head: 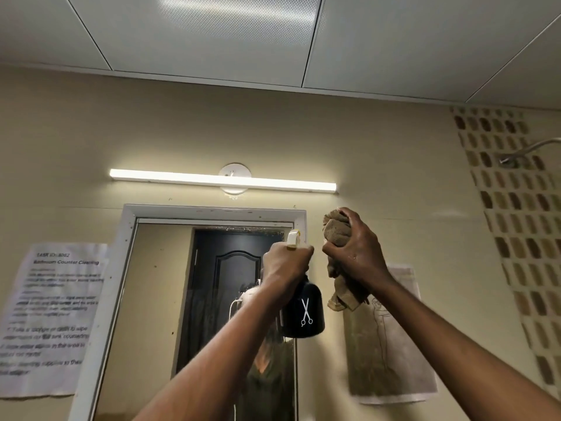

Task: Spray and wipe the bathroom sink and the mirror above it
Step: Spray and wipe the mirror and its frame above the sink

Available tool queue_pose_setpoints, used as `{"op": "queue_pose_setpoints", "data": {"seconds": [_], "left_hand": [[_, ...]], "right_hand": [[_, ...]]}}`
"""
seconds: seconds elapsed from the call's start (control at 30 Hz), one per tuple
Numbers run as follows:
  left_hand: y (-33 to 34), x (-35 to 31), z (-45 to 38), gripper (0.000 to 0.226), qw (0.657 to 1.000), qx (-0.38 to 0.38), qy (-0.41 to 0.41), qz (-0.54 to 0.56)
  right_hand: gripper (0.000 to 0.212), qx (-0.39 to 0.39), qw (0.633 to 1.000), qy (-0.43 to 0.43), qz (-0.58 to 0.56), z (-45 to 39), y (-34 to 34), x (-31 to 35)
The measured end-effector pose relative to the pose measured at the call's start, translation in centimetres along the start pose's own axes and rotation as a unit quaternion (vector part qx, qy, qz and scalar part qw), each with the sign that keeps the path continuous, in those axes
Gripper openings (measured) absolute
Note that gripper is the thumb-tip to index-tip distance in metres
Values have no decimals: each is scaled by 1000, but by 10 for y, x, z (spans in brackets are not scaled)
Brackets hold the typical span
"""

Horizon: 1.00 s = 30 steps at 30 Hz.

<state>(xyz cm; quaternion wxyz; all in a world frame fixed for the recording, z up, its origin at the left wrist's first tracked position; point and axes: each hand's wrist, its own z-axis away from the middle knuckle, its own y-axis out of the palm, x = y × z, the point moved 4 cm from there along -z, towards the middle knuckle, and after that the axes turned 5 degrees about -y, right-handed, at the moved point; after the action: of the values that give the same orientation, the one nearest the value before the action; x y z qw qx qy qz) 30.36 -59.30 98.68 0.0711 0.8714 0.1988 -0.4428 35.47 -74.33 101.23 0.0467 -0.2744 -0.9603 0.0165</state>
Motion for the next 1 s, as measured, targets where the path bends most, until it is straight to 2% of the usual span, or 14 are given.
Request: {"op": "queue_pose_setpoints", "data": {"seconds": [0.03,0.2,0.4,0.57,0.67,0.8,0.9,1.0], "left_hand": [[-1,1,0,16,1000,-8,-4,2],[2,9,0,14,997,71,-26,-5],[5,14,-9,9,997,72,-26,10],[3,28,-20,14,997,61,-50,22],[3,42,-19,14,997,57,-52,27],[7,52,-13,10,992,111,-49,46],[10,51,-13,22,989,131,-54,36],[10,51,-14,26,990,120,-62,50]], "right_hand": [[74,1,1000,-2,5,-1,0,-1],[69,16,999,-16,25,-17,8,-4],[66,66,993,-56,85,-62,44,-8],[60,61,982,-121,129,-80,54,-12],[53,110,973,-174,107,-54,53,-25],[61,190,949,-216,129,-50,42,-36],[70,150,969,-173,96,-77,40,-29],[64,134,964,-202,109,-81,56,-16]]}}
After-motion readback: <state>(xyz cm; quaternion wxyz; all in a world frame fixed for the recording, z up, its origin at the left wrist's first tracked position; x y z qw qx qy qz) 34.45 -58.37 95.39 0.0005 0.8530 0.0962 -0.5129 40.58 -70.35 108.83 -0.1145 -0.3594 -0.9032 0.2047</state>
